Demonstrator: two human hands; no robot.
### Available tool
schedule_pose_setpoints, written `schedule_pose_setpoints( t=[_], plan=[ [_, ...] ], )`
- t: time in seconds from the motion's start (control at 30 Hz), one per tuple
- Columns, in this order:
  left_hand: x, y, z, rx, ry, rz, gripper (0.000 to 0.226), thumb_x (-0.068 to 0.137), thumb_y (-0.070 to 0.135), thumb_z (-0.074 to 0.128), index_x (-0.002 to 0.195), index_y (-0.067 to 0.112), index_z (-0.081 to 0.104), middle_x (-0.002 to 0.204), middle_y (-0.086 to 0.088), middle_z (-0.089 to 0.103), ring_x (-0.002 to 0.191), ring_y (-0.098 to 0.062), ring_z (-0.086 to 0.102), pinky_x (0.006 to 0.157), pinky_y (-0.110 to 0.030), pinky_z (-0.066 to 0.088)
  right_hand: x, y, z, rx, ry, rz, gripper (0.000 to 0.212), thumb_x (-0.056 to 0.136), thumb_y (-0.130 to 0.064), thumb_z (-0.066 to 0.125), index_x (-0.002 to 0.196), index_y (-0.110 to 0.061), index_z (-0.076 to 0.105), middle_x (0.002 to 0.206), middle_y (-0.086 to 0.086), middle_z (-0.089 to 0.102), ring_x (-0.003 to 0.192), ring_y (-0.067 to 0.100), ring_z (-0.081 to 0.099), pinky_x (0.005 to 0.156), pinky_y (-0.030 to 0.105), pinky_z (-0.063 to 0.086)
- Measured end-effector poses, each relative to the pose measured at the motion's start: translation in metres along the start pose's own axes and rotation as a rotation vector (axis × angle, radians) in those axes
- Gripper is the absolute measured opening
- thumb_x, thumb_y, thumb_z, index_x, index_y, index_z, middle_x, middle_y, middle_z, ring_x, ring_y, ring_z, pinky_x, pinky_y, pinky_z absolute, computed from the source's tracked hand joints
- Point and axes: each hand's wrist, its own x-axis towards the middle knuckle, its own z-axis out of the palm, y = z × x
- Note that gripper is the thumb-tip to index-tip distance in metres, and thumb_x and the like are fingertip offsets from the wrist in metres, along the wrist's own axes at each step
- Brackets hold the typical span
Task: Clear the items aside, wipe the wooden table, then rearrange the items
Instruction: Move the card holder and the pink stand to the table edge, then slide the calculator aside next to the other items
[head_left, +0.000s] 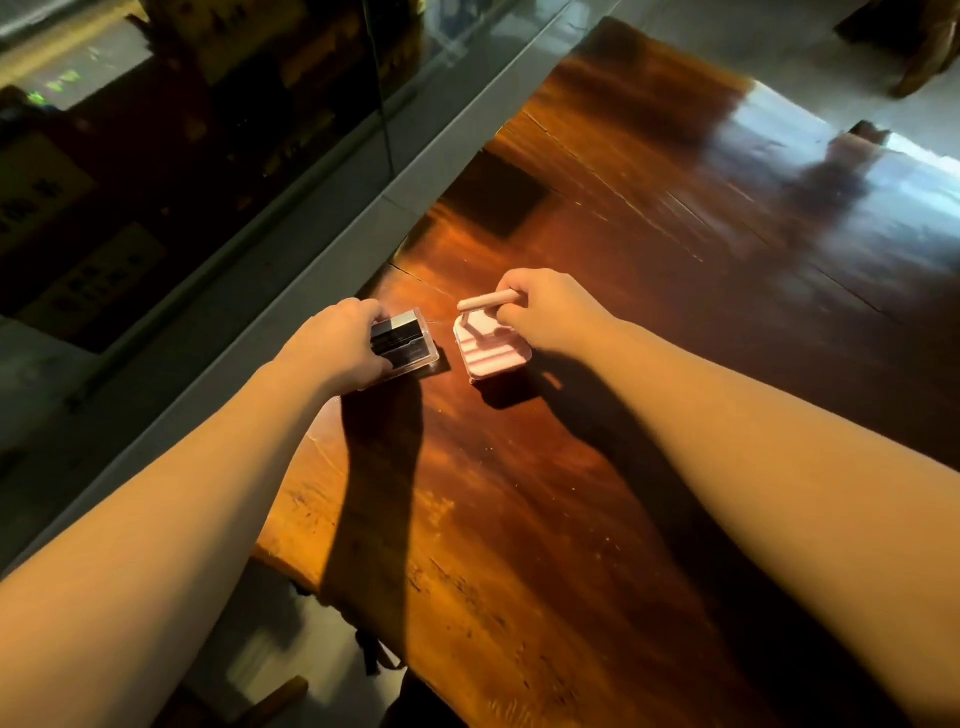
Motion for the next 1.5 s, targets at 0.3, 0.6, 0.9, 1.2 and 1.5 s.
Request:
schedule_pose_setpoints(
  t=[0.3,0.6,0.9,1.2,1.5],
  plan=[
    [-0.003,0.000,0.015,-0.036,0.030,-0.008,0.061,0.076,0.024,0.081,0.131,0.022,0.056,0.128,-0.009,0.060,0.112,-0.031,0.058,0.092,-0.045,0.048,-0.004,0.000,0.004,0.086,-0.014,0.003,0.026,0.099,-0.022,0.060,0.124,-0.025,0.056,0.111,-0.001,0.064,0.094,0.017,0.064,0.076,0.034,0.058],
    [-0.051,0.069,0.007,-0.118,0.563,0.128,0.038,0.084,0.035,0.068,0.116,0.019,0.057,0.115,-0.006,0.058,0.109,-0.025,0.047,0.086,-0.039,0.043,-0.092,0.080,-0.043,0.117,0.161,0.153,0.054,0.097,-0.042,0.063,0.145,-0.032,0.042,0.147,0.000,0.053,0.120,0.017,0.059,0.092,0.030,0.048],
    [-0.067,0.232,0.079,0.024,0.152,0.565,0.062,0.083,0.040,0.069,0.136,0.014,0.052,0.126,-0.013,0.058,0.116,-0.037,0.053,0.095,-0.051,0.046,-0.246,0.211,-0.093,0.021,0.414,0.521,0.059,0.091,-0.049,0.067,0.142,-0.026,0.049,0.139,0.008,0.054,0.126,0.028,0.053,0.095,0.035,0.042],
    [-0.073,0.359,0.169,0.266,-0.092,0.658,0.096,0.080,0.073,0.053,0.157,0.028,0.018,0.164,-0.002,0.024,0.152,-0.031,0.014,0.113,-0.060,0.030,-0.362,0.301,-0.069,-0.181,0.341,0.935,0.125,0.064,-0.080,0.072,0.159,-0.031,0.007,0.168,0.021,0.000,0.153,0.044,-0.003,0.121,0.061,0.009],
    [-0.082,0.407,0.230,0.418,-0.181,0.693,0.107,0.071,0.084,0.045,0.157,0.029,0.011,0.167,-0.002,0.014,0.153,-0.033,0.003,0.115,-0.064,0.020,-0.380,0.340,-0.029,-0.213,0.249,1.008,0.160,0.037,-0.098,0.064,0.149,-0.034,-0.031,0.165,0.027,-0.016,0.152,0.046,-0.011,0.118,0.065,0.002]
  ],
)
